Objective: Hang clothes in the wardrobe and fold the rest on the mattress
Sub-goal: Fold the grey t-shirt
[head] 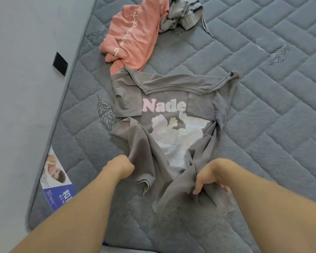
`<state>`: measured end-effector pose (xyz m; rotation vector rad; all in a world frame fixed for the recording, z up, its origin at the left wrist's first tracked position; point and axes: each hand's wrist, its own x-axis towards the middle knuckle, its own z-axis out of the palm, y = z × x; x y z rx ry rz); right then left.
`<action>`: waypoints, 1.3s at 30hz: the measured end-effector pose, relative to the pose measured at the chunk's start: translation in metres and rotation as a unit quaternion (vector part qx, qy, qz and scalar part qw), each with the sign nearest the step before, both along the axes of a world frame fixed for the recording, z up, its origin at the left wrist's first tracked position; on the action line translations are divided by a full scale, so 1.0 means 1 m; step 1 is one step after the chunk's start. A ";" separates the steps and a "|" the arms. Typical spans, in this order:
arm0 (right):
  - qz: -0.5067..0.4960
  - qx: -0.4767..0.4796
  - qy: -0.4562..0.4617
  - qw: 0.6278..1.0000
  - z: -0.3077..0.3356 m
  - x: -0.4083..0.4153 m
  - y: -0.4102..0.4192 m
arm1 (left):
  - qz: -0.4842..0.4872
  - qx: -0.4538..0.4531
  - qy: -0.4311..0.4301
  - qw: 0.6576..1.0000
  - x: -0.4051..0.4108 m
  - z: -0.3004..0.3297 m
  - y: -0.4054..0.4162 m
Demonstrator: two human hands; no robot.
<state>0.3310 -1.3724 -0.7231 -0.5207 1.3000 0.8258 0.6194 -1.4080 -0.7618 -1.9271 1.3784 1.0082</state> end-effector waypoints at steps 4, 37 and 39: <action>-0.358 -0.041 -0.108 0.926 0.014 -0.010 -0.027 | 0.399 0.101 0.286 0.865 -0.003 0.040 -0.021; 0.131 -0.651 0.240 0.708 -0.075 -0.025 -0.158 | 0.093 -0.299 -0.066 0.947 -0.063 -0.015 -0.128; 0.137 -0.654 0.187 0.720 -0.072 -0.011 -0.191 | 0.098 -0.276 0.003 0.956 -0.056 -0.014 -0.140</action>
